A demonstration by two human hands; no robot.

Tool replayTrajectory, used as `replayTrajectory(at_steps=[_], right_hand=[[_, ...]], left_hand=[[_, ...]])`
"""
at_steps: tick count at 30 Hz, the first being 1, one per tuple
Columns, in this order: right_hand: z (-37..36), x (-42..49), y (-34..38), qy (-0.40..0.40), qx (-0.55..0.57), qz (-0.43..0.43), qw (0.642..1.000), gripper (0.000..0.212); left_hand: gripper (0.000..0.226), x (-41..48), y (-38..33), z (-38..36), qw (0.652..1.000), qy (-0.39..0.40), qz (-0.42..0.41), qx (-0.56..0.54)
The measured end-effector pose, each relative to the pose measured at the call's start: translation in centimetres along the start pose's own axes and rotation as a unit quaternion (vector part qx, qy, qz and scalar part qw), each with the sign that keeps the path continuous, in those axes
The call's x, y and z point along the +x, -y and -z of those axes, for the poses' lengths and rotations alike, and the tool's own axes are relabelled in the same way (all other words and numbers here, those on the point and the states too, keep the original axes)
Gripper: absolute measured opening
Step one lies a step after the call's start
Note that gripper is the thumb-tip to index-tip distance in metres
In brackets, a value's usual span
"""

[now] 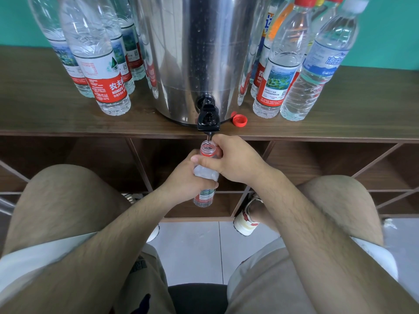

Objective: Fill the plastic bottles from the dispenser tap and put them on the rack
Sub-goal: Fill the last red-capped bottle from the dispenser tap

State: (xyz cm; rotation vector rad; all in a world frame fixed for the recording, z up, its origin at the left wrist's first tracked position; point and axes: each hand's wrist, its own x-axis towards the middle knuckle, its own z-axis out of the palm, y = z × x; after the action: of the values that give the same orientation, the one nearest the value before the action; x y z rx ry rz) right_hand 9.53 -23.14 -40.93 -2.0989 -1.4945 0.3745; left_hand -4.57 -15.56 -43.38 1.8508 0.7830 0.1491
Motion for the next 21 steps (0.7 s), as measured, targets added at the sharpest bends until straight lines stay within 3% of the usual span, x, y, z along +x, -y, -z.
replayTrajectory(at_steps=[21], right_hand=[[-0.16,0.11,-0.04,-0.002,-0.008,-0.001,1.0,0.052]], left_hand=[[0.068,0.07,0.14,-0.07,1.0,-0.002,-0.001,0.007]])
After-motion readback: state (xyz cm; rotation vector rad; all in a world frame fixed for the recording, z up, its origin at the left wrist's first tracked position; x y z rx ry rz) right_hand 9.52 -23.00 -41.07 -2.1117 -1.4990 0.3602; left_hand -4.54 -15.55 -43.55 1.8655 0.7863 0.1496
